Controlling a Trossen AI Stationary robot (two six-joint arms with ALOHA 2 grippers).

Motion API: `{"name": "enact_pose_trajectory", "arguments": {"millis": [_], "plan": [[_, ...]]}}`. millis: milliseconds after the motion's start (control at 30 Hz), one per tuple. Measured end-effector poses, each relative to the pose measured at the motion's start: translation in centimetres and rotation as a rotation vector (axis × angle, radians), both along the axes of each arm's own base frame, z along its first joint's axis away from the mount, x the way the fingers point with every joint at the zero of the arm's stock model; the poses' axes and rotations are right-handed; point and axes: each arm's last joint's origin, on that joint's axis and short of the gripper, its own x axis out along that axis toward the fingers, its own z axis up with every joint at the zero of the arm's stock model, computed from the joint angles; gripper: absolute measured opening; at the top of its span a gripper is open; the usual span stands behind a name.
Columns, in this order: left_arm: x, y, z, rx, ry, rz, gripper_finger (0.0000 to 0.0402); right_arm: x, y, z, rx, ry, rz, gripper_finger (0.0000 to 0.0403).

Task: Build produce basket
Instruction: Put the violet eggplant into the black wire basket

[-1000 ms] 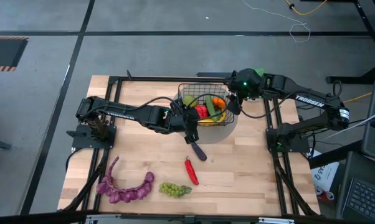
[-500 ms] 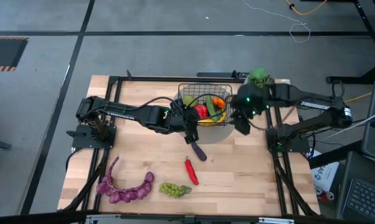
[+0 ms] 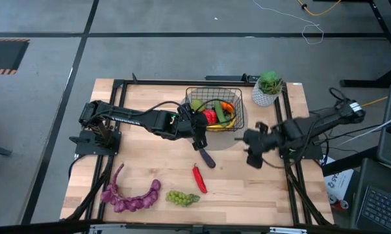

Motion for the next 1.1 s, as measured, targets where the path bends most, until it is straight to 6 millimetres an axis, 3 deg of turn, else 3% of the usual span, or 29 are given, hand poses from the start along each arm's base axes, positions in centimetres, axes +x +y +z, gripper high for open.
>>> {"name": "enact_pose_trajectory", "arguments": {"millis": [267, 467, 633, 800, 1100], "plan": [[0.0, 0.0, 0.0, 0.000, 0.000, 0.000, 0.0264, -1.1, 3.9, -5.3, 0.084, -0.056, 0.082, 0.0155], [0.0, 0.0, 0.0, 0.000, 0.000, 0.000, 0.0264, -2.1, 5.3, -7.2, 0.097, -0.069, 0.153, 0.0155], [0.0, 0.0, 0.0, -0.006, -0.011, 0.005, 0.0264, -2.5, 5.9, -7.3, 0.067, -0.087, 0.181, 0.0155], [0.8, -0.1, 0.1, -0.147, -0.146, 0.077, 0.0264, -2.7, 6.2, -7.2, 0.016, -0.122, 0.176, 0.0155], [1.2, -3.0, -2.0, -0.357, -0.023, -0.097, 0.0264, -3.0, 6.6, -7.2, 0.008, -0.130, 0.195, 0.0155]]}}
